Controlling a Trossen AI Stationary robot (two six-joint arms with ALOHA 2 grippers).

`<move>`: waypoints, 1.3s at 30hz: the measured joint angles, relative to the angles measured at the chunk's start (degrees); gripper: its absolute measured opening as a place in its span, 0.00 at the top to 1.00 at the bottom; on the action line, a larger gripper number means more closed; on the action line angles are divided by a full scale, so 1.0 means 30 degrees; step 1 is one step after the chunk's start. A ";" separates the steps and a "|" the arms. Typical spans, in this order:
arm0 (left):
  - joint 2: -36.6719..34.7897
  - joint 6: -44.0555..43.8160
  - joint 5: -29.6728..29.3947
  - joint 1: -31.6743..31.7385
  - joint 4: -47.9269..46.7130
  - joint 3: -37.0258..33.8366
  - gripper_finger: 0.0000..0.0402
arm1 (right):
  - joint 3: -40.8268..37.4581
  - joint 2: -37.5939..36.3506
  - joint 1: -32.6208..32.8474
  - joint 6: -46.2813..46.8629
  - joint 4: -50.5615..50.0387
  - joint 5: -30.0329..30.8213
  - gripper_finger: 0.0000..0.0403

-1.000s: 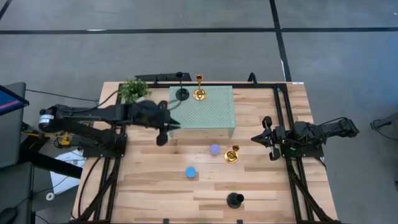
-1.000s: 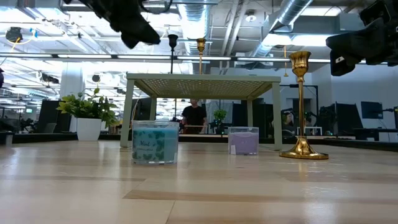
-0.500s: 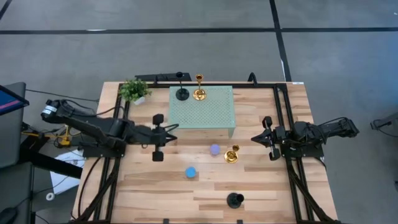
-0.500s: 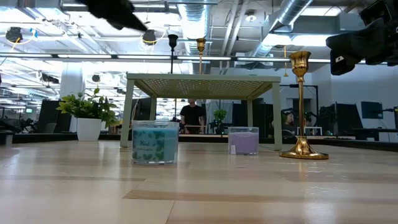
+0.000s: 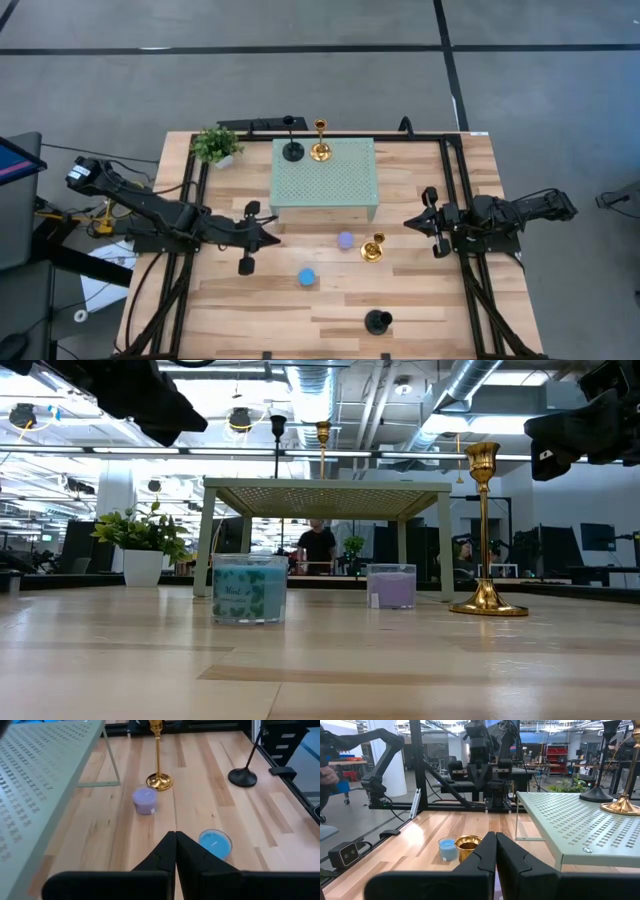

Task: Pick & Place candle stick holders
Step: Put the gold candle holder on the shelf aligned with the other gold candle holder

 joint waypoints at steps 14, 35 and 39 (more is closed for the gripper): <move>0.0000 0.0000 -0.0011 0.0007 0.0077 -0.0007 0.98 | -0.0002 0.0005 -0.0003 0.0591 0.0036 -0.0116 1.00; 0.0007 0.0590 -0.0248 0.0117 0.0145 -0.0029 0.98 | 0.0022 0.0438 -0.0119 0.4620 -0.0225 0.0800 1.00; 0.0007 0.0590 -0.0248 0.0117 0.0150 -0.0029 0.98 | 0.0027 0.1692 -0.0119 0.5336 -0.0233 0.0878 1.00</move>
